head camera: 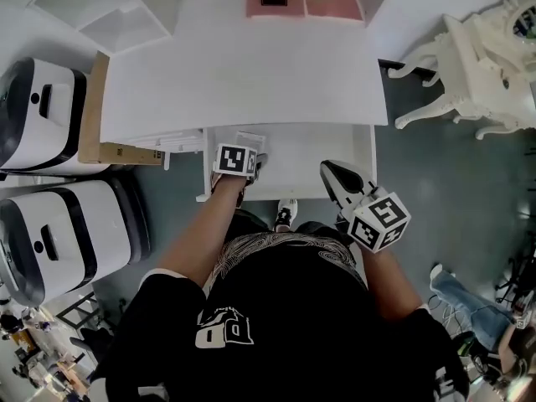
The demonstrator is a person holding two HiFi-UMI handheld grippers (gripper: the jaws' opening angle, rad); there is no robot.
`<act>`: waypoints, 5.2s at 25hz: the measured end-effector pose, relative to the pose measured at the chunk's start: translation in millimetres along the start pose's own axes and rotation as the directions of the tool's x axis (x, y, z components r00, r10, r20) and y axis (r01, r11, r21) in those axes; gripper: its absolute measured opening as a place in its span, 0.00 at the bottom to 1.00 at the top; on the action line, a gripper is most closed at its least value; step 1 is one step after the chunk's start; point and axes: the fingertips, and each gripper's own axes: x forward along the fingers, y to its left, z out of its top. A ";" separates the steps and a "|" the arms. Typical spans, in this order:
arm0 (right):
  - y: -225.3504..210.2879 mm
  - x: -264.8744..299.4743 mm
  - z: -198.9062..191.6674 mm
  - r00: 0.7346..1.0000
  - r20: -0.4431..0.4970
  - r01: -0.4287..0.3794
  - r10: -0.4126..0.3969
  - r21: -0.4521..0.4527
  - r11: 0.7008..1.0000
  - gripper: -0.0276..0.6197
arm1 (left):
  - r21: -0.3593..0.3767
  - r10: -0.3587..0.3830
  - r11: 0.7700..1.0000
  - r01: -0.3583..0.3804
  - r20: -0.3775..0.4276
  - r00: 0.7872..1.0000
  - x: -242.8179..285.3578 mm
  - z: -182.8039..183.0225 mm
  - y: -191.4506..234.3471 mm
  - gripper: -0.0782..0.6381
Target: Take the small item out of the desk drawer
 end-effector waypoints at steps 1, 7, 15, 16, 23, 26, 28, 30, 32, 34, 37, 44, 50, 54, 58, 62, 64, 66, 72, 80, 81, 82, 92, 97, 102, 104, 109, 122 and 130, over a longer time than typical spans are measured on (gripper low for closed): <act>2.5 1.6 1.4 1.000 0.003 -0.005 0.005 -0.005 1.000 0.06 | 0.003 -0.013 1.000 0.013 0.016 1.000 -6.9 1.9 -1.6 0.70; 18.2 4.1 13.1 0.999 0.031 -0.023 0.024 -0.016 1.000 0.06 | -0.001 -0.099 0.995 0.099 0.116 0.988 -51.0 13.0 -11.9 0.70; 28.8 -3.0 38.8 0.997 0.067 -0.027 0.030 -0.045 0.999 0.06 | 0.060 -0.230 0.973 0.222 0.274 0.934 -118.9 43.4 -49.2 0.70; 28.9 -4.1 42.6 0.997 0.073 -0.023 0.027 -0.046 0.999 0.06 | 0.063 -0.248 0.969 0.240 0.301 0.921 -128.7 47.0 -54.2 0.70; 42.6 -5.6 64.0 0.994 0.089 -0.052 0.061 -0.096 0.994 0.06 | 0.133 -0.358 0.933 0.336 0.461 0.812 -196.9 67.4 -84.2 0.70; 49.5 -2.1 70.3 0.993 0.091 -0.066 0.076 -0.117 0.991 0.06 | 0.166 -0.382 0.923 0.346 0.486 0.786 -216.3 70.0 -92.9 0.70; 53.2 0.2 72.7 0.992 0.095 -0.070 0.083 -0.127 0.989 0.06 | 0.184 -0.394 0.919 0.349 0.506 0.768 -227.2 70.1 -97.5 0.70; 56.9 2.1 73.2 0.991 0.097 -0.073 0.087 -0.139 0.988 0.06 | 0.197 -0.406 0.913 0.357 0.524 0.749 -237.3 68.3 -101.2 0.70; 59.9 4.9 73.6 0.992 0.094 -0.071 0.086 -0.152 0.986 0.06 | 0.208 -0.414 0.909 0.361 0.538 0.734 -246.5 67.2 -102.9 0.70; 62.5 8.8 74.5 0.992 0.094 -0.063 0.079 -0.165 0.984 0.06 | 0.221 -0.419 0.907 0.357 0.546 0.726 -255.1 67.4 -102.0 0.70; 66.6 14.4 75.9 0.992 0.105 -0.059 0.076 -0.160 0.985 0.06 | 0.240 -0.429 0.903 0.357 0.555 0.713 -268.6 68.2 -101.1 0.70; 79.8 29.9 81.5 0.987 0.135 -0.066 0.082 -0.120 0.991 0.06 | 0.317 -0.456 0.889 0.331 0.547 0.702 -291.0 72.0 -96.5 0.70; 92.2 42.2 82.9 0.988 0.149 -0.036 0.052 -0.114 0.993 0.06 | 0.360 -0.486 0.871 0.335 0.529 0.696 -299.9 74.8 -76.5 0.70; 105.3 55.2 82.2 0.987 0.163 0.008 0.007 -0.093 0.996 0.06 | 0.390 -0.514 0.852 0.350 0.499 0.697 -307.1 71.9 -57.4 0.70; 129.0 68.3 81.9 0.983 0.179 0.053 -0.040 -0.072 0.996 0.06 | 0.440 -0.554 0.821 0.364 0.459 0.695 -319.8 67.0 -39.0 0.70; 152.9 78.6 76.2 0.976 0.194 0.112 -0.100 -0.054 0.992 0.06 | 0.493 -0.592 0.786 0.372 0.429 0.682 -332.2 59.9 -19.3 0.70; 164.2 84.5 71.4 0.972 0.199 0.140 -0.129 -0.042 0.989 0.06 | 0.507 -0.610 0.772 0.384 0.419 0.672 -339.5 54.8 -8.7 0.70; 177.1 90.2 66.4 0.967 0.203 0.164 -0.155 -0.029 0.986 0.06 | 0.518 -0.629 0.756 0.400 0.406 0.663 -346.8 47.5 1.7 0.70; 219.2 97.6 57.4 0.950 0.221 0.230 -0.222 -0.008 0.973 0.06 | 0.553 -0.663 0.718 0.423 0.359 0.657 -363.6 22.5 30.4 0.70; 263.9 85.6 28.3 0.919 0.216 0.336 -0.331 0.011 0.942 0.06 | 0.589 -0.684 0.684 0.430 0.313 0.659 -376.4 -9.0 59.6 0.70; 269.0 82.7 23.1 0.915 0.213 0.348 -0.342 0.012 0.937 0.06 | 0.591 -0.685 0.680 0.433 0.303 0.662 -376.0 -13.9 61.7 0.70; 273.5 79.6 18.0 0.911 0.211 0.359 -0.353 0.014 0.933 0.05 | 0.594 -0.688 0.675 0.438 0.293 0.664 -375.7 -18.8 62.8 0.70; 292.8 54.0 -0.7 0.884 0.221 0.429 -0.411 -0.038 0.902 0.06 | 0.612 -0.698 0.654 0.445 0.262 0.667 -378.6 -47.3 57.8 0.70; 298.1 43.4 10.0 0.898 0.247 0.387 -0.364 -0.052 0.920 0.06 | 0.606 -0.679 0.678 0.416 0.299 0.670 -388.2 -52.9 46.5 0.70; 306.9 24.8 0.0 0.919 0.242 0.334 -0.311 -0.058 0.941 0.05 | 0.574 -0.635 0.727 0.377 0.353 0.687 -399.9 -64.4 45.3 0.70; 310.2 17.4 -7.4 0.923 0.249 0.317 -0.295 -0.053 0.947 0.05 | 0.572 -0.623 0.736 0.363 0.364 0.692 -404.0 -72.2 43.1 0.70; 316.4 8.4 -25.0 0.927 0.240 0.305 -0.287 -0.038 0.952 0.05 | 0.562 -0.609 0.751 0.347 0.386 0.693 -412.2 -92.3 37.1 0.70; 334.6 -18.7 -51.0 0.947 0.214 0.242 -0.238 0.004 0.970 0.05 | 0.547 -0.586 0.771 0.327 0.407 0.701 -423.1 -130.7 19.3 0.70; 341.9 -24.8 -62.5 0.955 0.188 0.235 -0.228 -0.012 0.972 0.05 | 0.555 -0.585 0.766 0.324 0.395 0.709 -425.0 -149.4 9.8 0.70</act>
